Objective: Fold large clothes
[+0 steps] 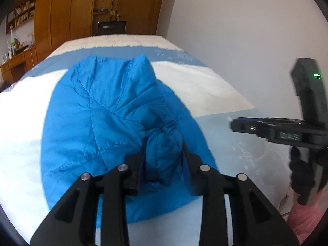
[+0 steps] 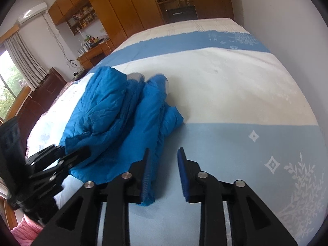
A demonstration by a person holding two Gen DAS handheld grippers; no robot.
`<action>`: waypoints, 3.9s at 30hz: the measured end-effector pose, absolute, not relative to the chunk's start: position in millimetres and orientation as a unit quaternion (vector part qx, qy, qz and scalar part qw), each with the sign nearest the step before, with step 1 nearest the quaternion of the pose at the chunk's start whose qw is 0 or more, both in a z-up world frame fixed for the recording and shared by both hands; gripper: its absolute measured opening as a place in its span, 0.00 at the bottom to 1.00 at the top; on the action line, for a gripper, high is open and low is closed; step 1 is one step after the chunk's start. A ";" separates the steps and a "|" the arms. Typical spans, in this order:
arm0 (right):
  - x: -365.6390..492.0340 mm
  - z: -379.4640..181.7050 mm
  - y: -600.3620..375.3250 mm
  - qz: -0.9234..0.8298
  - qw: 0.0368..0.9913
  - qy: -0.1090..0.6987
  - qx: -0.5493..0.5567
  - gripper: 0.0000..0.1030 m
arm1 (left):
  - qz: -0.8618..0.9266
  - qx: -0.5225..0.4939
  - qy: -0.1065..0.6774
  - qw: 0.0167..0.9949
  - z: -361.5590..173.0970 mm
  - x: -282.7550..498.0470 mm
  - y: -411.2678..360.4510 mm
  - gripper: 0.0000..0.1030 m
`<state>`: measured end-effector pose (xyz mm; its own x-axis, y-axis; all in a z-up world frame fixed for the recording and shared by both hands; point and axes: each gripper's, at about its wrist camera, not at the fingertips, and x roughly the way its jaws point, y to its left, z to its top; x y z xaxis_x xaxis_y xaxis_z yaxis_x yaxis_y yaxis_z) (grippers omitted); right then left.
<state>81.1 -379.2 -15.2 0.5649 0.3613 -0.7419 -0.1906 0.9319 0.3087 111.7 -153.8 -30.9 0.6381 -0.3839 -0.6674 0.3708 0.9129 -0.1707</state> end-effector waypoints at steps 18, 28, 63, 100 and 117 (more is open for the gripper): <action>145.5 3.5 -310.9 0.259 0.835 0.475 0.101 0.60 | -0.063 -0.023 0.303 0.951 18.8 109.0 -54.8 0.47; 171.8 -11.6 -300.4 0.259 0.808 0.514 0.129 0.63 | -0.022 -0.063 0.352 0.933 -14.1 152.0 -8.0 0.47; 225.2 -33.1 -243.5 0.298 0.778 0.535 0.138 0.18 | -0.006 -0.095 0.371 0.924 -43.9 157.0 8.5 0.49; 173.2 -31.2 -364.8 0.283 0.806 0.483 0.190 0.10 | -0.175 -0.060 0.404 0.896 -24.8 164.7 -97.8 0.45; 156.7 -67.9 -372.9 0.262 0.827 0.462 0.182 0.26 | -0.168 -0.031 0.410 0.896 -48.5 175.2 -108.7 0.46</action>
